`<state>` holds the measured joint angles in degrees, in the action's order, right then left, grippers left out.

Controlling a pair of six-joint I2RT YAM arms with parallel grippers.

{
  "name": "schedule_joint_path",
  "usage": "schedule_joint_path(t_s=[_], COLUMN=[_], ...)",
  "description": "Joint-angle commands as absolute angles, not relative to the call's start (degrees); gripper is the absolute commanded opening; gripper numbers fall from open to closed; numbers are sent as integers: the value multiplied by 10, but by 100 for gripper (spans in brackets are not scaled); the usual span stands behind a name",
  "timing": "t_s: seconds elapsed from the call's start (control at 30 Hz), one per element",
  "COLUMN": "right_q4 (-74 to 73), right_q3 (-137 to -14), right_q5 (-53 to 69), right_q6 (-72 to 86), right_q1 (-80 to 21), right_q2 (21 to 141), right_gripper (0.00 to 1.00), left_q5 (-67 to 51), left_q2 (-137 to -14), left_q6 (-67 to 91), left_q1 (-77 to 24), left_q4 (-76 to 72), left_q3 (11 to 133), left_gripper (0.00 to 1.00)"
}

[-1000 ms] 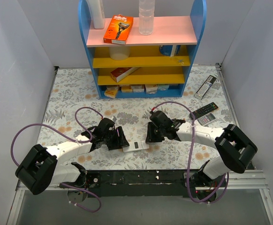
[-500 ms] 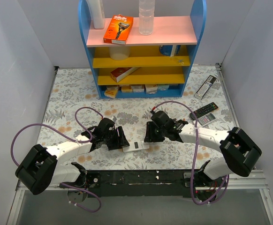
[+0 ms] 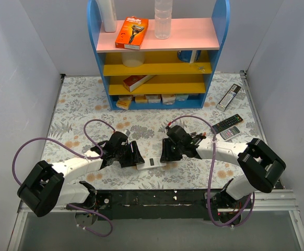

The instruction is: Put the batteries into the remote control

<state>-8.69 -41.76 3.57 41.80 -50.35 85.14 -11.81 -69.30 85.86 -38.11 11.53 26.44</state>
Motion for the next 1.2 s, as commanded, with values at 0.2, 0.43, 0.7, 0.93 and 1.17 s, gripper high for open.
schedule_joint_path(t_s=[0.2, 0.43, 0.7, 0.93, 1.17], right_q4=[-36, 11, 35, 45, 140], right_q3=[-413, -387, -343, -314, -272], right_q5=[10, 2, -51, -88, -94], right_q6=[403, 410, 460, 508, 491], right_q1=[-508, -514, -525, -544, -554], right_q2=[859, 851, 825, 798, 795], right_gripper=[37, 33, 17, 17, 17], left_q5=[-120, -120, -120, -126, -129], left_q2=[-708, -715, -716, -720, -723], left_q6=[846, 843, 842, 843, 847], left_q1=[-383, -383, -383, -383, -383], left_q4=[133, 132, 131, 127, 123], left_q3=[265, 266, 265, 265, 260], left_gripper=[54, 54, 54, 54, 54])
